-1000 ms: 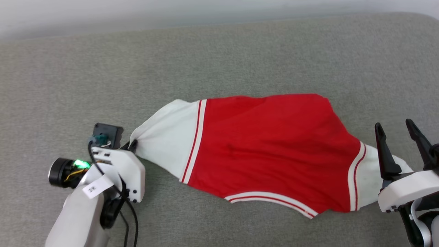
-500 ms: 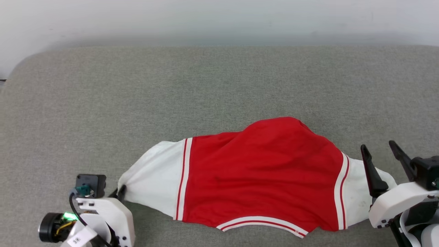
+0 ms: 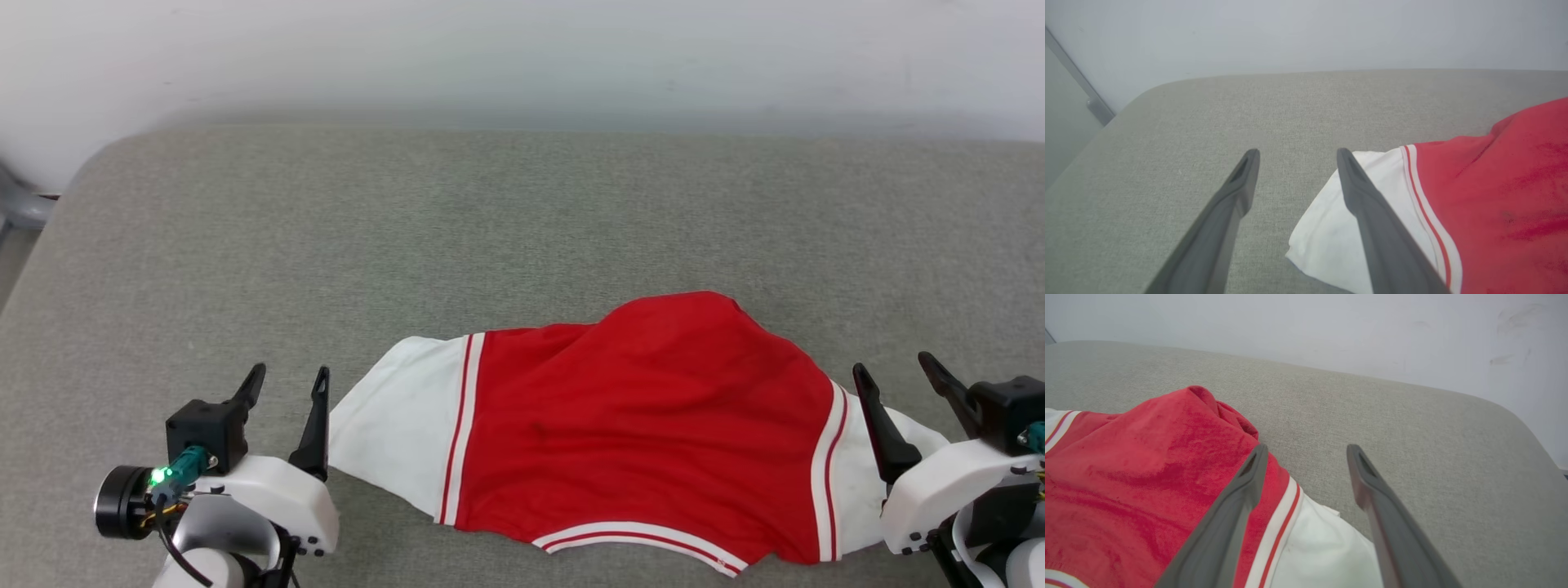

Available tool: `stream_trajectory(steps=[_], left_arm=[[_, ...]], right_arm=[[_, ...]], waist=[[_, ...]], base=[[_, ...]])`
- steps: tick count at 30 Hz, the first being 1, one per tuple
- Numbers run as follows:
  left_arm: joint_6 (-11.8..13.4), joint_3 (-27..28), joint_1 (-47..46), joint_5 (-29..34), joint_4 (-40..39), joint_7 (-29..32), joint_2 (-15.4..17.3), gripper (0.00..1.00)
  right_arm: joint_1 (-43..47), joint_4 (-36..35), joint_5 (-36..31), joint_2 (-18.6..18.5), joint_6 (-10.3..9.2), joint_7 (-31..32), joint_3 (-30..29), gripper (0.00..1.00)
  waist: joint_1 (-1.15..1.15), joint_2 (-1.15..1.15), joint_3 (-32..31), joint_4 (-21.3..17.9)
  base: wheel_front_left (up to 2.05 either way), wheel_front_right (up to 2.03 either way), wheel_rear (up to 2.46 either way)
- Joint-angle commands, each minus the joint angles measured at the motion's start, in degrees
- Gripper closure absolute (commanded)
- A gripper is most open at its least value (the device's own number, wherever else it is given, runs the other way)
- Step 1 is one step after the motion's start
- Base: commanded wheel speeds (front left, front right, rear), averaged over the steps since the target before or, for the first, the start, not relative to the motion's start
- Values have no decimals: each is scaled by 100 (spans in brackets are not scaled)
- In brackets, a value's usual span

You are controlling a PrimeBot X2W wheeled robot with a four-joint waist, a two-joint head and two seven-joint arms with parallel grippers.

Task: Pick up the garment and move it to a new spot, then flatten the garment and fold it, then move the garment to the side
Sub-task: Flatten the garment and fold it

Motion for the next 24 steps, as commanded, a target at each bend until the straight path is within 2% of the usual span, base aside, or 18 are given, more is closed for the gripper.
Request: stream_trajectory(steps=[1, 6, 10, 13, 16, 19, 24], left_arm=[[-11, -27, -94, 43, -71, -224, -55, 0], [-65, -172, -16, 150, -111, -724, -125, 0], [-132, -273, 29, 168, -47, -867, -182, 0], [-161, -347, 3, 162, 20, -895, -207, 0], [-196, -419, -70, 164, 99, -920, -236, 0], [-208, -464, -131, 167, 158, -943, -253, 0], [-213, -543, -239, 152, 264, -1007, -316, 0]], right_arm=[[62, -66, 64, -103, -8, 91, 46, 0], [-210, -317, 443, -550, -7, 722, 569, 0], [-599, -379, 901, -1030, -7, 1628, 1156, 0], [-1006, -245, 1116, -1383, -7, 2242, 1588, 0], [-1377, 45, 1341, -1539, -7, 2667, 2025, 0], [-1729, 391, 1347, -1781, -8, 2890, 2438, 0], [-2032, 1111, 1357, -1827, -8, 2853, 2805, 0]], waist=[[0, 0, -46, 99], [0, 0, -66, 359], [0, 0, -28, 608], [0, 0, 17, 786], [0, 0, 67, 957], [0, 0, 128, 1110], [0, 0, 243, 1326]], base=[[0, 0, 0], [0, 0, 0], [0, 0, 0], [0, 0, 0], [0, 0, 0], [0, 0, 0], [0, 0, 0]])
